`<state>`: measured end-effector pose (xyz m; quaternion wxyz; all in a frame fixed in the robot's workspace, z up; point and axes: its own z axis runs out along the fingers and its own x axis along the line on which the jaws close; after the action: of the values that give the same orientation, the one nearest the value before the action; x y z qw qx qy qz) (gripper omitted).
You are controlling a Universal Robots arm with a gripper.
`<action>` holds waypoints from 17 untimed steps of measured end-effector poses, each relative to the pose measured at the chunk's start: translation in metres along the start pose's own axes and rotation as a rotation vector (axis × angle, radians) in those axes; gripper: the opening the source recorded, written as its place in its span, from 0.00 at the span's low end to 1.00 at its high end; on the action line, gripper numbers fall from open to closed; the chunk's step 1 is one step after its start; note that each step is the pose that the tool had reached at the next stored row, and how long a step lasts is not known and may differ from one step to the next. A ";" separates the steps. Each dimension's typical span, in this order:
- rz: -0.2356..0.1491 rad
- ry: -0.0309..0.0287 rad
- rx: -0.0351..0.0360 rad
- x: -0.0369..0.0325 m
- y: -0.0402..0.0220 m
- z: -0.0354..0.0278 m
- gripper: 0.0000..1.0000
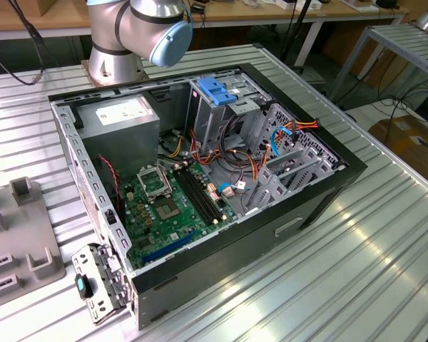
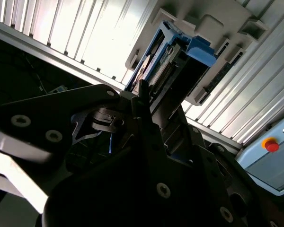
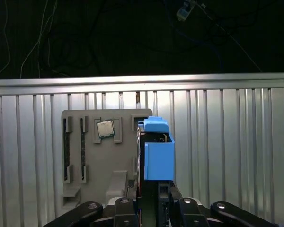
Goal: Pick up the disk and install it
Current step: 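Pick up the disk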
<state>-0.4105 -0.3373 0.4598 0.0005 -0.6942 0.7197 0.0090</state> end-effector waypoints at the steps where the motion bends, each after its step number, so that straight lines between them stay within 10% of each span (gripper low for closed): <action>1: 0.000 0.0000 -0.0001 0.0000 0.0000 0.0000 0.35; 17: 0.000 0.0000 0.0000 -0.0003 0.0001 -0.0097 0.35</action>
<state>-0.4105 -0.3371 0.4695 0.0005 -0.6942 0.7197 0.0090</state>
